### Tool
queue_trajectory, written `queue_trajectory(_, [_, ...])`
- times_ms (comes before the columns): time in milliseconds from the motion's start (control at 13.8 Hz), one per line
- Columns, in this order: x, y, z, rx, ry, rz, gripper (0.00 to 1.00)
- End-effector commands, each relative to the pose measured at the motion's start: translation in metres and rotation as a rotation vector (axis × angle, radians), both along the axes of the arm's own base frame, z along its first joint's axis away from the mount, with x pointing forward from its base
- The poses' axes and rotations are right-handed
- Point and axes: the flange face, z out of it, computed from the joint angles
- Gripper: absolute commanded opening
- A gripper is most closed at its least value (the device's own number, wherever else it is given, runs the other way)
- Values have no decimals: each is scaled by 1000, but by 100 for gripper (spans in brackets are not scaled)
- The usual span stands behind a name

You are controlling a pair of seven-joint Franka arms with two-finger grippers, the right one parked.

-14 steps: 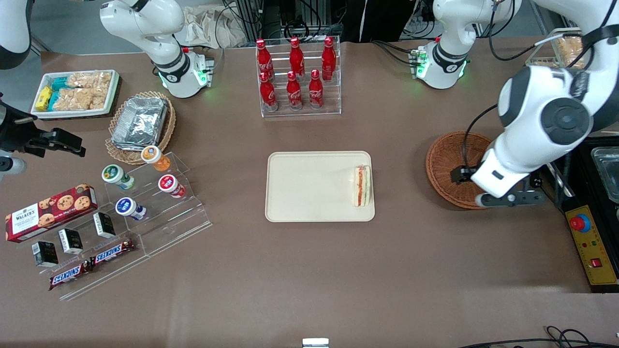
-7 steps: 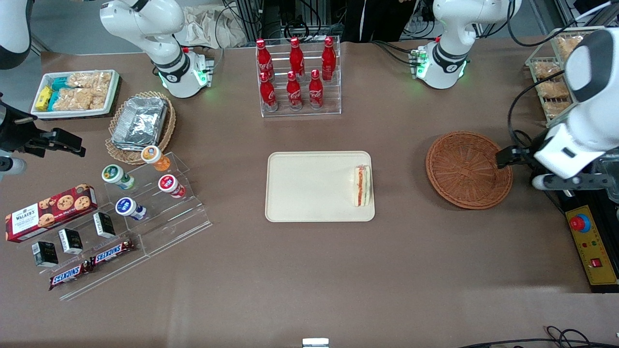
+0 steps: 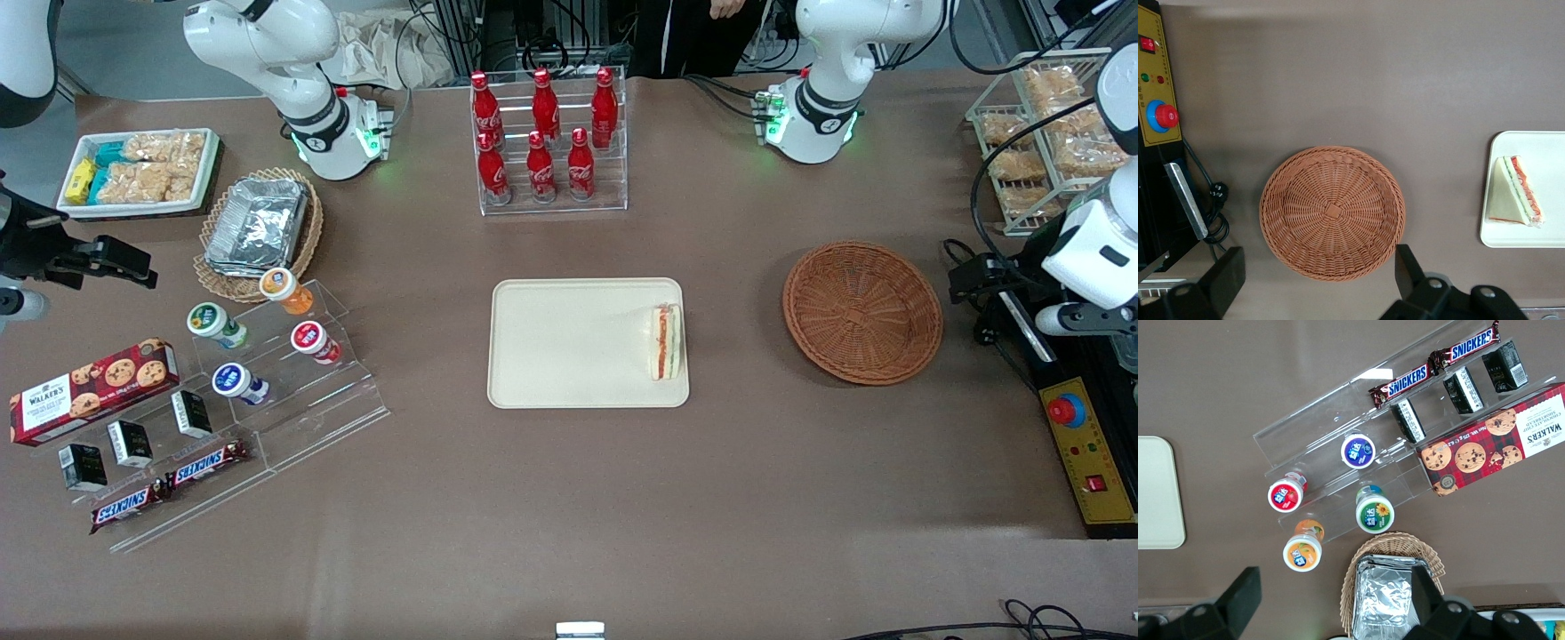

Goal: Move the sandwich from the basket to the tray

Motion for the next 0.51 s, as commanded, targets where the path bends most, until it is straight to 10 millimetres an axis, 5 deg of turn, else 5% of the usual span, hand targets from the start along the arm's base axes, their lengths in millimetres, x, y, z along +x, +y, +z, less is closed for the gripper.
queue_trajectory(0, [0,-1,6,-10,6,5,100])
queue_trajectory(434, [1,-1,3,-11,8,5,100])
